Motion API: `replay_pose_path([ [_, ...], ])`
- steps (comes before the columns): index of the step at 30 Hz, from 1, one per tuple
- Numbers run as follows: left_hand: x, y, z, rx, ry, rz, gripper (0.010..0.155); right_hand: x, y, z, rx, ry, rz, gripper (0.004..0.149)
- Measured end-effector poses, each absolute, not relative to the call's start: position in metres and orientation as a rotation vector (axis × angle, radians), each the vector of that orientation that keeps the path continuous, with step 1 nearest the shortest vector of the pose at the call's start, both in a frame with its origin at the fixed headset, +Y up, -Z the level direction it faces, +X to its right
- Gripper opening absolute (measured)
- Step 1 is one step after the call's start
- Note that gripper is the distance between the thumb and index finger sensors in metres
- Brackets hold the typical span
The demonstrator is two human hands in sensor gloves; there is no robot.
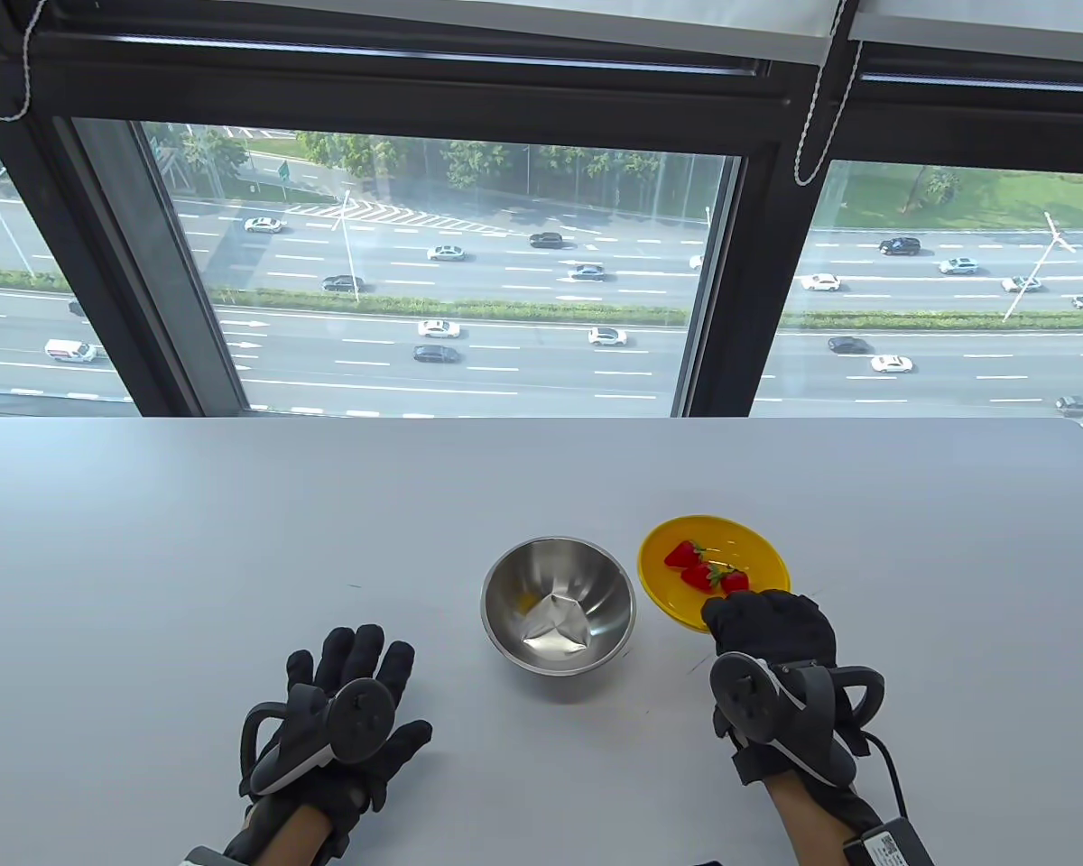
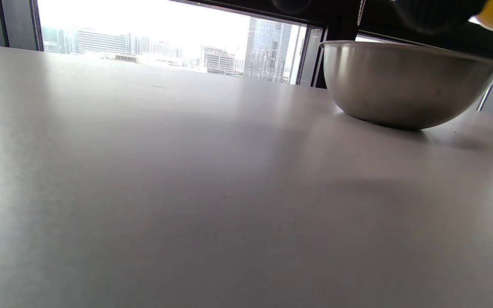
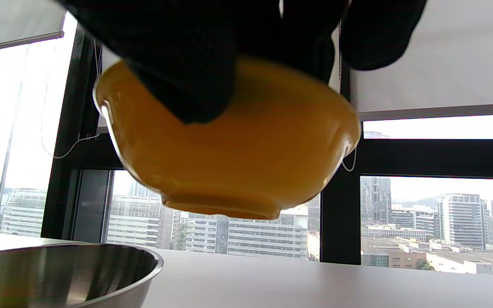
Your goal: Pour strawberries from bowl into mixing bowl
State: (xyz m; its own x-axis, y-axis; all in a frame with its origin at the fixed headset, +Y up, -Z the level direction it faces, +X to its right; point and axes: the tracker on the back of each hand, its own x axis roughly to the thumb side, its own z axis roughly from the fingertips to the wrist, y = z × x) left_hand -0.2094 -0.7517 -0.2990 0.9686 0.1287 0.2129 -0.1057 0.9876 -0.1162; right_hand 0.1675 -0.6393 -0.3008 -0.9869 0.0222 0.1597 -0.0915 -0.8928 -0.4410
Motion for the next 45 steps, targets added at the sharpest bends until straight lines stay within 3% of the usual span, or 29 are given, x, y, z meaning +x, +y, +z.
replay_pose_path([
  [15, -0.209, -0.753, -0.299, -0.113, -0.223, 0.119, 0.087, 0.124, -0.627, -0.322, 0.321, -0.618, 2.849, 0.042],
  [29, -0.208, -0.753, -0.299, -0.12, -0.22, 0.119, 0.086, 0.102, -0.652, -0.335, 0.375, -0.456, 2.81, 0.042],
  [45, -0.207, -0.754, -0.299, -0.121, -0.228, 0.116, 0.086, 0.108, -0.671, -0.348, 0.31, -0.238, 2.646, 0.044],
])
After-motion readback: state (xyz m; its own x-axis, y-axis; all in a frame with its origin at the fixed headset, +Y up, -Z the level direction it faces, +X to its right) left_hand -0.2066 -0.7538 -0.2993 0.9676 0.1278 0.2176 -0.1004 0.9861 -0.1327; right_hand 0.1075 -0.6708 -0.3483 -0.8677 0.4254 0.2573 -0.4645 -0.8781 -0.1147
